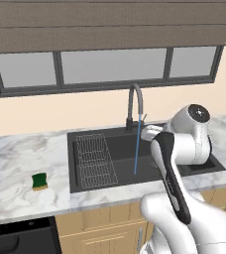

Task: Soak the sponge with water for a few seconds and then drop it inside the sink.

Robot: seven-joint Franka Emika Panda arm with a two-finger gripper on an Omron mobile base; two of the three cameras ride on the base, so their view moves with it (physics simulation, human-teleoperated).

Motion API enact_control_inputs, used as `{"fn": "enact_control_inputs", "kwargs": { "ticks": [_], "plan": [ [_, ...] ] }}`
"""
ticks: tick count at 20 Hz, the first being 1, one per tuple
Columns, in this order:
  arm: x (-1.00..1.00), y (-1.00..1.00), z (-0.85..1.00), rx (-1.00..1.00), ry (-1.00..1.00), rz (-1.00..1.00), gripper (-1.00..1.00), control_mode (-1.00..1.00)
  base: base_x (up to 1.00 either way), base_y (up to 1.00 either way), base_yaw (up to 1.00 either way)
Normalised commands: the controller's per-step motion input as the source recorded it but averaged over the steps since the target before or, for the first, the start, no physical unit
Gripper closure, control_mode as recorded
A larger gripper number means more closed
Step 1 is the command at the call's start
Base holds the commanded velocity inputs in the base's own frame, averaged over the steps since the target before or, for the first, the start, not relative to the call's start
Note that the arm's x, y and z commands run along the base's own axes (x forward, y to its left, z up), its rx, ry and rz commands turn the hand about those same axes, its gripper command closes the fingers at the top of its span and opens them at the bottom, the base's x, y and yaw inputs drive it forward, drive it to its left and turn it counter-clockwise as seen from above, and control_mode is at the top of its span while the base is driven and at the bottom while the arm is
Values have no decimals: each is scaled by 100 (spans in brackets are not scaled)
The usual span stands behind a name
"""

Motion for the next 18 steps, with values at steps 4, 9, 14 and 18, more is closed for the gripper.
{"fn": "enact_control_inputs", "kwargs": {
  "ticks": [4, 9, 14, 18],
  "plan": [
    [-3, 27, 30, 0, 24, 21, -100, -100, 0, 0, 0],
    [0, 27, 21, -11, 19, 5, -100, -100, 0, 0, 0],
    [0, 37, 13, -14, 21, 0, -100, -100, 0, 0, 0],
    [5, 26, 0, -6, 17, 0, -100, -100, 0, 0, 0]
  ]
}}
